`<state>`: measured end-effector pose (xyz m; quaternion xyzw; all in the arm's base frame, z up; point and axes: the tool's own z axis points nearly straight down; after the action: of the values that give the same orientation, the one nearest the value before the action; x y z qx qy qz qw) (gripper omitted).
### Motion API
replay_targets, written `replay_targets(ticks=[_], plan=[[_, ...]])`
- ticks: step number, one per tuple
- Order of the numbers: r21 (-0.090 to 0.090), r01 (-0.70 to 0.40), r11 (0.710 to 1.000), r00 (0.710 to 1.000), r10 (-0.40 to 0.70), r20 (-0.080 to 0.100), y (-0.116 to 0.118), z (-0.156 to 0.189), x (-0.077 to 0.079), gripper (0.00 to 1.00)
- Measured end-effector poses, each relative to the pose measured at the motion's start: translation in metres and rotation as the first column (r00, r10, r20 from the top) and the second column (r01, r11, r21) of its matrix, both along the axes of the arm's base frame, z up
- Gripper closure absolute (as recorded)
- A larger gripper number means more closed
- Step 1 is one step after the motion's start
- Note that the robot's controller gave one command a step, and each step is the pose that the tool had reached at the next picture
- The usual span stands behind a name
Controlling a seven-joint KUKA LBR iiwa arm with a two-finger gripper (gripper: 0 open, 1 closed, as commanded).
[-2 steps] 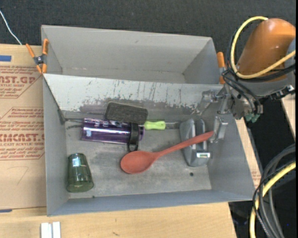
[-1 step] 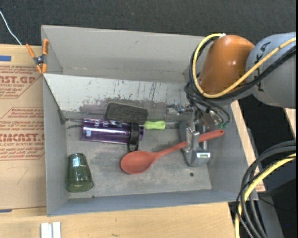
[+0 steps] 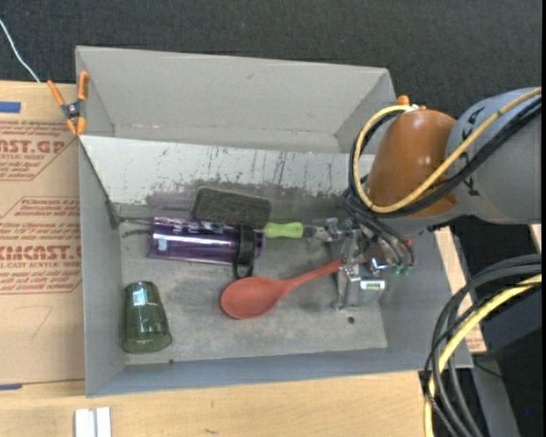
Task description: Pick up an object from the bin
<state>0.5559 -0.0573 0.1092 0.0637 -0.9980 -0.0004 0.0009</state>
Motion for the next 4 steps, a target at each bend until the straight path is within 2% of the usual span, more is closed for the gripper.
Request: replay_targets(ticks=[1,2,3,4], plan=[[0.003,-0.693,0.721,0.721,0.693,0.000,0.091,-0.040,0.023,1.00],[0.004,-0.693,0.721,0.721,0.693,0.001,0.091,-0.040,0.023,1.00],[0.006,-0.703,0.711,0.711,0.703,0.001,0.083,0.042,0.026,1.00],[0.005,-0.696,0.718,0.718,0.696,0.004,0.076,-0.037,0.034,1.00]])
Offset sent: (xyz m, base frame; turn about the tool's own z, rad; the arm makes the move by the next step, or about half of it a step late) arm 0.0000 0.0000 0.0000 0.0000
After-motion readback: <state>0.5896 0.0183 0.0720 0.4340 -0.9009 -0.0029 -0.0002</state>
